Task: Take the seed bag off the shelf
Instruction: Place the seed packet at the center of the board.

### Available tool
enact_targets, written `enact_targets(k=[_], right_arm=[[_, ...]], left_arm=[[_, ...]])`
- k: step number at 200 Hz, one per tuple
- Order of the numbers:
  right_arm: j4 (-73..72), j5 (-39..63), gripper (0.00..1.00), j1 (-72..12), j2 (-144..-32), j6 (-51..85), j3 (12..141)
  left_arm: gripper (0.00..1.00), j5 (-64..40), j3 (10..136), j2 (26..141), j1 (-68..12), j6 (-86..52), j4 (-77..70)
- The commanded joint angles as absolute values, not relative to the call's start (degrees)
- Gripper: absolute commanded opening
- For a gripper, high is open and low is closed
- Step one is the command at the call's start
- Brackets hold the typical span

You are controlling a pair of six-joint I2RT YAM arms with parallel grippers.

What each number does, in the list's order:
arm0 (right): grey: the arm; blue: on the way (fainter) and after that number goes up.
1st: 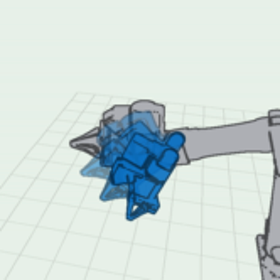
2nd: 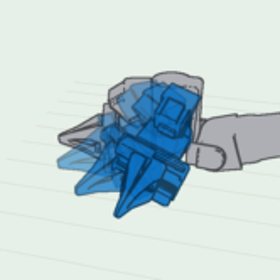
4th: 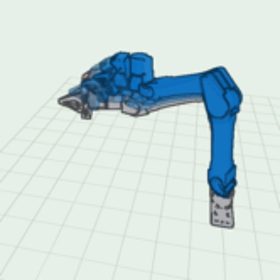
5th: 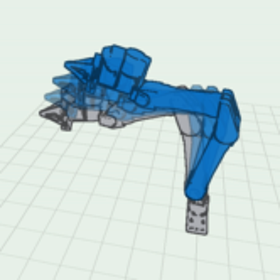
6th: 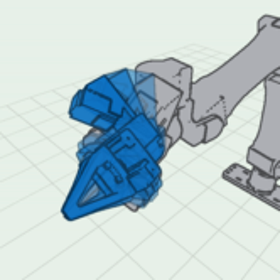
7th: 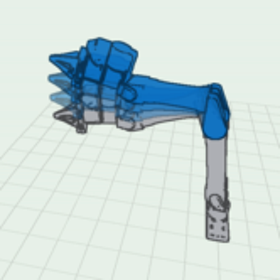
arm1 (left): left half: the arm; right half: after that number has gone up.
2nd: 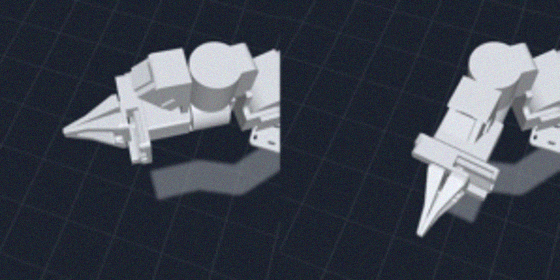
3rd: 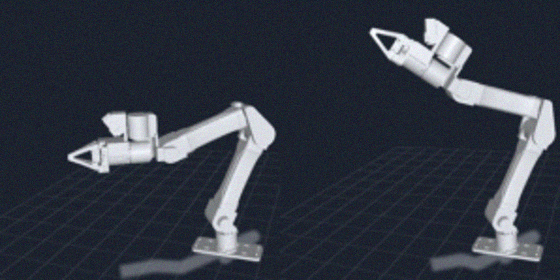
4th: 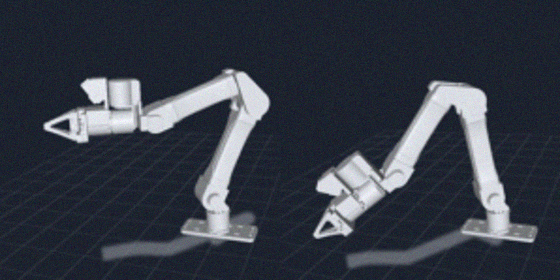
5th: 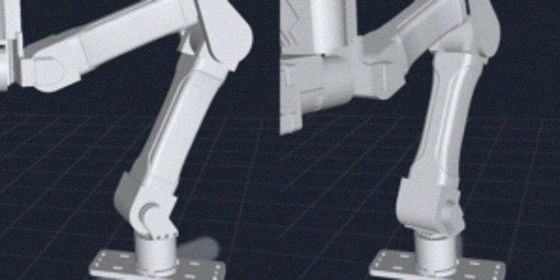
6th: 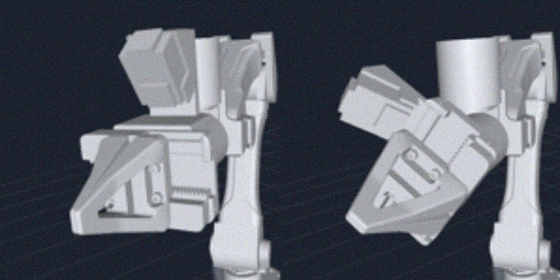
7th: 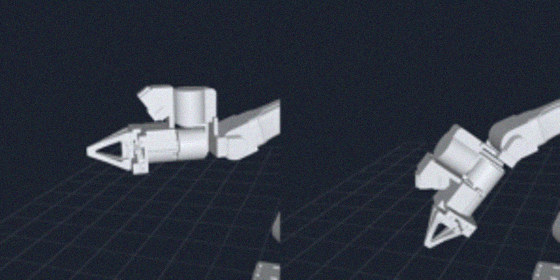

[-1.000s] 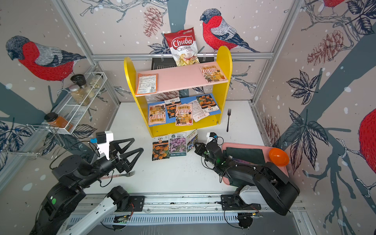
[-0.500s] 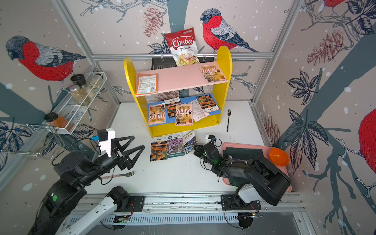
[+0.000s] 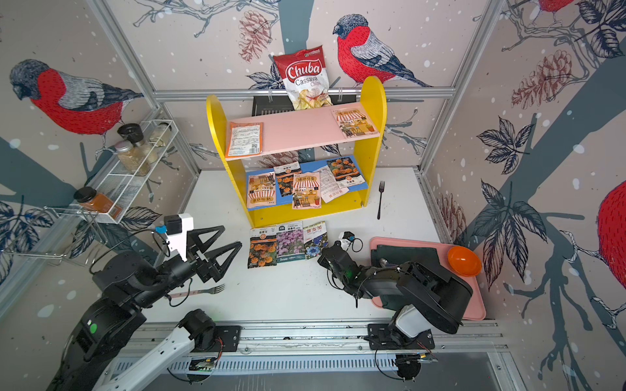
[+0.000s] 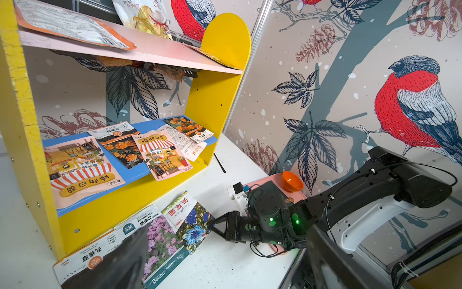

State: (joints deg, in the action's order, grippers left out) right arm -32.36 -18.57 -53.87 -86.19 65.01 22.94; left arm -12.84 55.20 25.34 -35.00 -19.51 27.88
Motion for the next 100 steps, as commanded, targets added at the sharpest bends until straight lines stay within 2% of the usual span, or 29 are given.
enact_targets(k=[1, 21, 63, 100], right_arm=[[-29.61, -25.2, 0.15, -55.72, -87.43, 69.32, 23.91], [-27.35, -26.04, 0.34, -56.89, -89.42, 69.41, 25.98], [-20.24, -29.29, 0.58, -58.48, -91.14, 67.27, 30.68], [-8.28, -33.9, 0.79, -59.33, -91.82, 64.08, 36.79]], left_arm=[[0.98, -12.22, 55.2, 25.02, -35.07, -19.16, 27.67], [0.98, -11.78, 55.17, 24.55, -35.06, -19.08, 28.04], [0.98, -11.59, 54.93, 24.31, -35.06, -18.99, 28.5], [0.98, -11.52, 55.2, 24.06, -35.06, -18.83, 28.65]])
